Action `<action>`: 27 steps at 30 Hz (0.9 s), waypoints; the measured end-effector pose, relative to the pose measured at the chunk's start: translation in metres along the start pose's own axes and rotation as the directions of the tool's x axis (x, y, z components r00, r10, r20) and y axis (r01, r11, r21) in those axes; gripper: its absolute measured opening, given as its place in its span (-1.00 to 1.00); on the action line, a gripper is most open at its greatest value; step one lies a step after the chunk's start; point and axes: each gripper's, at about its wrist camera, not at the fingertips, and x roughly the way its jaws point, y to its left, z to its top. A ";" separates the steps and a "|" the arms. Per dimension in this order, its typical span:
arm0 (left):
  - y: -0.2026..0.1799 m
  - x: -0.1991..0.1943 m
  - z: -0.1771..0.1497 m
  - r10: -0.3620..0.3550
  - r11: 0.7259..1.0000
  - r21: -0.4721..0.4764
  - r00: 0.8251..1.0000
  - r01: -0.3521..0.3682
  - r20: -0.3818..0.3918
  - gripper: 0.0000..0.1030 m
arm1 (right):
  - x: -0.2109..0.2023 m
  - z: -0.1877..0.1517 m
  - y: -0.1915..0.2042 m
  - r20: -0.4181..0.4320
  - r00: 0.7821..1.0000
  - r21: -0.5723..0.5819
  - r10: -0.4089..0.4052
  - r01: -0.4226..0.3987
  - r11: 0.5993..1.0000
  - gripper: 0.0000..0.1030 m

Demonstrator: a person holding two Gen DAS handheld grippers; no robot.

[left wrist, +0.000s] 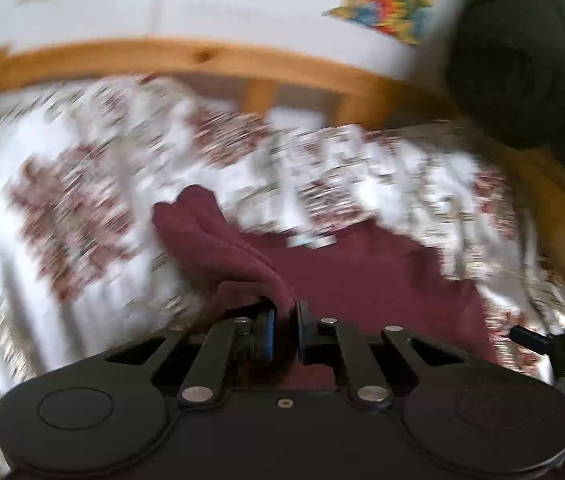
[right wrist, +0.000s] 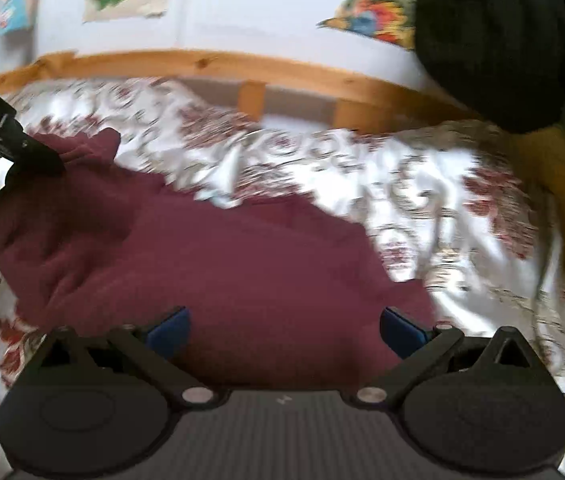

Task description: Fold small clothes

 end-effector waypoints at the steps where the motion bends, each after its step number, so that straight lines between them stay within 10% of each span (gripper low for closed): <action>1: -0.013 0.000 0.004 -0.013 1.000 0.025 1.000 0.013 0.001 -0.80 | -0.004 0.001 -0.011 0.008 1.000 0.024 -0.011 0.011 1.000 0.99; 11: -0.140 0.057 -0.018 -0.101 0.966 0.225 0.987 0.127 -0.122 -0.91 | -0.018 -0.008 -0.105 -0.008 0.983 0.219 -0.182 0.179 0.959 0.99; 17: -0.152 0.071 -0.059 -0.103 0.961 0.237 0.981 0.141 -0.167 -0.81 | -0.010 -0.018 -0.129 -0.040 0.992 0.341 -0.117 0.124 0.932 0.99; 27: -0.144 0.017 -0.069 -0.301 0.905 0.263 0.940 0.334 -0.158 0.78 | -0.002 -0.019 -0.127 0.001 1.000 0.463 -0.025 0.022 0.886 0.99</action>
